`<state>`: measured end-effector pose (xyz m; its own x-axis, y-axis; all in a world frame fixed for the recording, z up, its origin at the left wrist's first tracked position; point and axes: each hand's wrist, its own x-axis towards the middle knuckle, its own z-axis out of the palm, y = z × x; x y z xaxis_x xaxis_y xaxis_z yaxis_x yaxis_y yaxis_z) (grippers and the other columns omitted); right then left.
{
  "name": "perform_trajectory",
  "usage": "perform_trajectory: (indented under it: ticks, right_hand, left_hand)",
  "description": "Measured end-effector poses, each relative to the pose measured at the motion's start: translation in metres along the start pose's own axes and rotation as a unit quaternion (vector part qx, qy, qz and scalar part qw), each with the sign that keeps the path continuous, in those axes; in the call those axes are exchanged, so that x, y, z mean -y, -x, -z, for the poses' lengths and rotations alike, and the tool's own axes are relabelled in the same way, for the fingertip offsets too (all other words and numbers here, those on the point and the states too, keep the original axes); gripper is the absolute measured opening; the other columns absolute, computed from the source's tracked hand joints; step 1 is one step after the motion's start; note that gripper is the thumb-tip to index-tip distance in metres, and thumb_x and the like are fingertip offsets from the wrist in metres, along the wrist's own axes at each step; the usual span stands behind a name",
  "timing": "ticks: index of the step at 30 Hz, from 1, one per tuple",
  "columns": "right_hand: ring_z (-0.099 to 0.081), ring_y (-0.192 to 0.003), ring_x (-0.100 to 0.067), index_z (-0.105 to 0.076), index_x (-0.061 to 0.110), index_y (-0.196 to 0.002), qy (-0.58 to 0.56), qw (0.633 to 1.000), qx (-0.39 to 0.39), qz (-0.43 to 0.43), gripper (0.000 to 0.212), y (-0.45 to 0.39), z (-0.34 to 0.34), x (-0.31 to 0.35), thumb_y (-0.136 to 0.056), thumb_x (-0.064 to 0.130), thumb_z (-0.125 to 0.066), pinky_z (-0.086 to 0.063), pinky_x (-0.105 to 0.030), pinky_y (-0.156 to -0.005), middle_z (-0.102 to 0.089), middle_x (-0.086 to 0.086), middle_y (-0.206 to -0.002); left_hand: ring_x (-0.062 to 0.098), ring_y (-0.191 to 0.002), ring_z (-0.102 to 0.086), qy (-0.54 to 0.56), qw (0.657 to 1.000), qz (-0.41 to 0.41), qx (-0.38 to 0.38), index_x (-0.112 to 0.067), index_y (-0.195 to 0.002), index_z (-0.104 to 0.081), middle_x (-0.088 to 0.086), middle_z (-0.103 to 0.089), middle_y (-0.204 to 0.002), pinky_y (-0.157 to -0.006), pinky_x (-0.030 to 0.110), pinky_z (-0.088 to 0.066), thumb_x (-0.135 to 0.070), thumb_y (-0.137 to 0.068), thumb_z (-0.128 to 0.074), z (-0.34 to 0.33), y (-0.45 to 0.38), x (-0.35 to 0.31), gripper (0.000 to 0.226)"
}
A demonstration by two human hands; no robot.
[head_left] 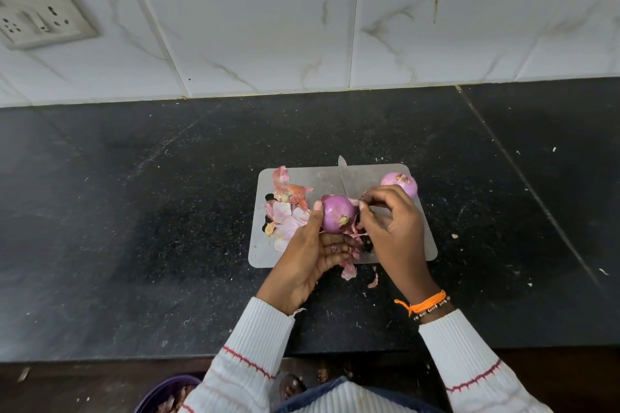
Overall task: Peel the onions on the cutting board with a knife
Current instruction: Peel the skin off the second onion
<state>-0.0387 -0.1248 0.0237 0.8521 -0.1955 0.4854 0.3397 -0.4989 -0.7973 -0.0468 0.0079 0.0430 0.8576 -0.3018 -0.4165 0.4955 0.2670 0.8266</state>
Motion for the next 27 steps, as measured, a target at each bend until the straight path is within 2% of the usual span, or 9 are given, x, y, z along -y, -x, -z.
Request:
perform_trajectory:
  ticks: [4, 8, 11, 14, 18, 20, 23, 25, 27]
  right_hand:
    - [-0.057, -0.081, -0.002, -0.062, 0.004, -0.089, -0.007, 0.999, -0.023, -0.025, 0.009, -0.003, 0.004, -0.003, -0.083, -0.002, -0.061, -0.046, -0.009, -0.073, -0.059, -0.003, -0.087]
    - [-0.062, -0.081, 0.004, -0.06, 0.01, -0.091, -0.077, 0.99, -0.031, -0.11, 0.009, -0.004, 0.006, 0.0, -0.088, 0.002, -0.057, -0.049, -0.01, -0.07, -0.061, 0.006, -0.086]
    - [-0.067, -0.085, -0.008, -0.058, 0.019, -0.09, -0.154, 0.977, -0.001, -0.151, 0.016, -0.007, 0.009, 0.004, -0.09, 0.004, -0.054, -0.056, -0.025, -0.071, -0.067, 0.003, -0.087]
    - [-0.069, -0.086, -0.011, -0.058, 0.012, -0.095, -0.187, 0.965, 0.033, -0.179, 0.02, -0.007, 0.011, 0.006, -0.09, -0.005, -0.048, -0.057, -0.025, -0.073, -0.069, -0.001, -0.088]
    - [-0.068, -0.086, -0.014, -0.061, 0.014, -0.093, -0.214, 0.948, 0.053, -0.231, 0.034, -0.006, 0.01, 0.008, -0.09, -0.01, -0.036, -0.056, -0.023, -0.074, -0.068, -0.006, -0.09]
    - [-0.068, -0.084, -0.011, -0.061, 0.014, -0.094, -0.209, 0.946, 0.048, -0.244, 0.027, -0.005, 0.009, 0.007, -0.092, -0.003, -0.04, -0.055, -0.022, -0.072, -0.068, -0.004, -0.09]
    - [-0.067, -0.08, -0.012, -0.061, 0.014, -0.088, -0.138, 0.962, 0.039, -0.234, 0.004, -0.002, 0.008, 0.002, -0.089, 0.016, -0.058, -0.055, -0.027, -0.071, -0.068, -0.001, -0.084]
    - [-0.064, -0.078, -0.017, -0.058, 0.013, -0.081, -0.098, 0.968, 0.033, -0.228, 0.006, -0.002, 0.007, -0.001, -0.085, 0.014, -0.063, -0.052, -0.029, -0.068, -0.064, -0.006, -0.081]
    - [-0.058, -0.075, -0.016, -0.054, 0.014, -0.077, -0.074, 0.971, 0.037, -0.224, 0.014, -0.001, 0.008, -0.002, -0.083, 0.003, -0.06, -0.047, -0.024, -0.065, -0.058, -0.005, -0.078]
  left_hand:
    - [0.011, -0.056, -0.063, 0.006, 1.0, 0.004, -0.007, -0.003, -0.095, -0.06, 0.006, -0.067, -0.064, -0.055, 0.017, -0.053, -0.043, -0.094, -0.04, 0.001, -0.002, 0.0, 0.045]
    - [0.011, -0.065, -0.064, 0.057, 0.998, -0.005, -0.014, -0.007, -0.115, -0.052, 0.011, -0.065, -0.088, -0.065, 0.019, -0.057, -0.017, -0.091, -0.054, 0.002, -0.003, 0.001, 0.027]
    - [0.016, -0.081, -0.067, 0.06, 0.997, -0.032, -0.021, -0.016, -0.122, -0.048, 0.011, -0.063, -0.107, -0.074, 0.026, -0.058, 0.0, -0.085, -0.058, 0.004, -0.005, 0.003, 0.042]
    - [0.022, -0.098, -0.063, 0.027, 0.997, -0.072, -0.03, -0.017, -0.125, -0.047, 0.011, -0.062, -0.112, -0.083, 0.031, -0.056, 0.01, -0.081, -0.059, 0.006, -0.006, 0.005, 0.053]
    - [0.022, -0.099, -0.062, -0.014, 0.994, -0.099, -0.037, -0.017, -0.125, -0.048, 0.008, -0.063, -0.109, -0.084, 0.032, -0.055, 0.013, -0.079, -0.061, 0.008, -0.006, 0.007, 0.057]
    - [0.024, -0.102, -0.061, -0.024, 0.993, -0.105, -0.041, -0.018, -0.124, -0.048, 0.008, -0.063, -0.108, -0.087, 0.035, -0.054, 0.013, -0.078, -0.062, 0.008, -0.007, 0.008, 0.057]
    - [0.028, -0.107, -0.059, -0.056, 0.99, -0.122, -0.055, -0.022, -0.119, -0.05, 0.011, -0.061, -0.114, -0.088, 0.037, -0.054, 0.013, -0.076, -0.065, 0.008, -0.008, 0.009, 0.058]
    - [0.028, -0.109, -0.058, -0.074, 0.987, -0.134, -0.058, -0.024, -0.116, -0.05, 0.012, -0.058, -0.117, -0.085, 0.035, -0.055, 0.013, -0.074, -0.066, 0.007, -0.008, 0.009, 0.059]
    - [0.027, -0.108, -0.058, -0.084, 0.984, -0.144, -0.058, -0.024, -0.117, -0.049, 0.012, -0.057, -0.118, -0.081, 0.032, -0.055, 0.013, -0.074, -0.067, 0.008, -0.009, 0.01, 0.06]
